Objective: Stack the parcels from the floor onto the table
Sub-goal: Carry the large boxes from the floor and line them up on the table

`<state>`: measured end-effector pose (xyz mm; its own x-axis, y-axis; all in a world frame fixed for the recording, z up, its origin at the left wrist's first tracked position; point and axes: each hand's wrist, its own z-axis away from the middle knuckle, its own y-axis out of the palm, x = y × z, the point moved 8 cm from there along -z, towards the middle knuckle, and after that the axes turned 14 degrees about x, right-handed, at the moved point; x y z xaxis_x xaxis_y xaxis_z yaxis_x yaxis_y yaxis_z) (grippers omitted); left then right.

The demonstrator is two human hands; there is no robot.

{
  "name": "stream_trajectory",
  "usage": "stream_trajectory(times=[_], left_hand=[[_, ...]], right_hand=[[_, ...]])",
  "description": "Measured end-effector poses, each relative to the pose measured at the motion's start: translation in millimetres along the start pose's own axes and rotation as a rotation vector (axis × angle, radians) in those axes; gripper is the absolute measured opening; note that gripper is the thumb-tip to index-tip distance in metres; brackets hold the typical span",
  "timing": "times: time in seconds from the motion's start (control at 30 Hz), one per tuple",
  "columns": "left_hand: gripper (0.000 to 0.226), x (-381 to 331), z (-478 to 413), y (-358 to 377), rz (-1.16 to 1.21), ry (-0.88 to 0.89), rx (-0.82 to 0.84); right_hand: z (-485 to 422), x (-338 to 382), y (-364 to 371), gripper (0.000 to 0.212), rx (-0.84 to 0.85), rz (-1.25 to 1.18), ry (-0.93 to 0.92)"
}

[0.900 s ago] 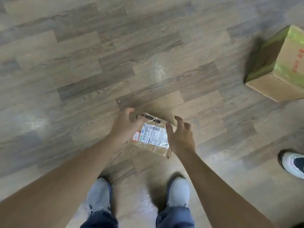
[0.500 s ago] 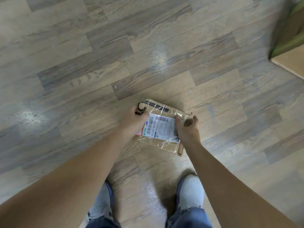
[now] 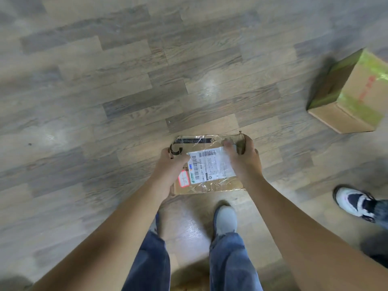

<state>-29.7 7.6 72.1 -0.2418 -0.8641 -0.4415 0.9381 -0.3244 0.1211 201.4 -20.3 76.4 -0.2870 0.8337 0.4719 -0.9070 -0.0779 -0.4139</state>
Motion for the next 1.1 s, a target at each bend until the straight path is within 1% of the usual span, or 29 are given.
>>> stream_trajectory(times=[0.07,0.1,0.23,0.37,0.47,0.57,0.67,0.8,0.9,1.0,1.1], left_hand=[[0.035,-28,47,-3,0.023,0.032,-0.036],[0.034,-42,72,-4,0.029,0.046,-0.051],[0.021,-99,169,0,0.019,0.154,-0.067],[0.018,-151,263,8,0.038,0.242,-0.077],[0.02,-185,321,11,0.06,0.282,-0.101],[0.021,-215,367,9,0.103,0.316,-0.15],[0.029,-239,400,-2,0.154,0.383,-0.188],[0.037,-272,426,-29,0.18,0.453,-0.233],[0.041,-300,428,-55,0.206,0.482,-0.238],[0.04,-333,427,-87,0.224,0.528,-0.261],[0.047,-370,423,-125,0.196,0.56,-0.305]], right_hand=[[30,42,-17,0.074,0.027,0.006,-0.045],[45,62,-26,0.074,0.037,0.014,-0.07],[108,138,-64,0.067,0.051,0.079,-0.161],[170,201,-94,0.066,0.078,0.103,-0.22],[210,246,-116,0.067,0.1,0.12,-0.246],[243,294,-134,0.063,0.121,0.097,-0.353],[268,342,-145,0.041,0.154,0.072,-0.454],[290,409,-143,0.027,0.203,0.064,-0.577],[293,461,-135,0.027,0.208,0.144,-0.603],[288,516,-125,0.03,0.201,0.231,-0.61],[282,573,-114,0.035,0.194,0.274,-0.612]])
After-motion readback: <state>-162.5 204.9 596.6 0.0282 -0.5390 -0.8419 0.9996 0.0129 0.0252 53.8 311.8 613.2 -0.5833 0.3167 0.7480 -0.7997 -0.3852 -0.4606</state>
